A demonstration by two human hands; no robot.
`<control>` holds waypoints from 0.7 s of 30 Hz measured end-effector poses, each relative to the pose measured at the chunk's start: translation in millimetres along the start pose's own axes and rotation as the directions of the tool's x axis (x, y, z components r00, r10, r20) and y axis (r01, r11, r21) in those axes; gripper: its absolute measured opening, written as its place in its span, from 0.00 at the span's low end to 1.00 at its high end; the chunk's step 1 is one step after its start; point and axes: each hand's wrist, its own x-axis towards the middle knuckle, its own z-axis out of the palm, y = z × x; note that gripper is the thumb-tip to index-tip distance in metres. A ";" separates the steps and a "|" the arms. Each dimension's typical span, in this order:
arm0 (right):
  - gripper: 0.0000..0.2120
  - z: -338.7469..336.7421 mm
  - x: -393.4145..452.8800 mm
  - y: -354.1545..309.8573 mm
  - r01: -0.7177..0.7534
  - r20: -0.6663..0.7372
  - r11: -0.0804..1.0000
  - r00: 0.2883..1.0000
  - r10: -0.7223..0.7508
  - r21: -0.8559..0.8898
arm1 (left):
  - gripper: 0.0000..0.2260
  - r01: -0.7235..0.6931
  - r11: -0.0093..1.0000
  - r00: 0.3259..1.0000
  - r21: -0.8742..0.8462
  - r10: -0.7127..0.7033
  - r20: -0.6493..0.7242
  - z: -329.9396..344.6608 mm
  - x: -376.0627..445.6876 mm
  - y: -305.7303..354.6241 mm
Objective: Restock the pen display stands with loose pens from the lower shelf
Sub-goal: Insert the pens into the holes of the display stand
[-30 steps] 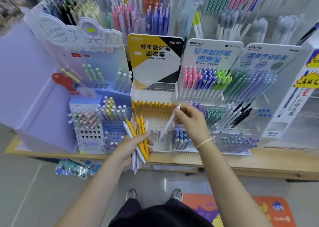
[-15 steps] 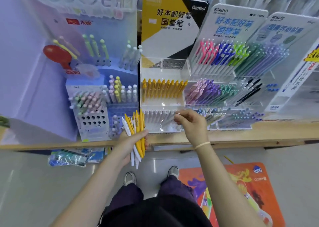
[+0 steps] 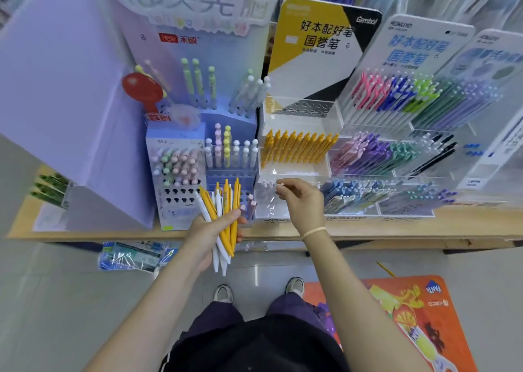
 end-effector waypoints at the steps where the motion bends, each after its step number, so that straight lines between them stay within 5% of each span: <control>1: 0.06 3.2 2.0 -1.7 0.003 0.007 1.000 1.000 -0.003 -0.004 | 0.05 -0.002 1.000 1.000 -0.002 0.002 0.004 -1.9 1.0 1.1; 8: 0.04 5.2 10.4 -2.3 0.089 0.006 0.980 0.996 -0.089 -0.178 | 0.06 0.008 1.000 0.999 -0.007 -0.008 0.036 -11.6 10.5 5.2; 21: 0.04 7.9 12.9 -1.1 0.112 0.051 0.972 0.993 -0.103 -0.206 | 0.06 0.010 1.000 0.999 -0.013 -0.009 0.043 -13.5 14.5 7.3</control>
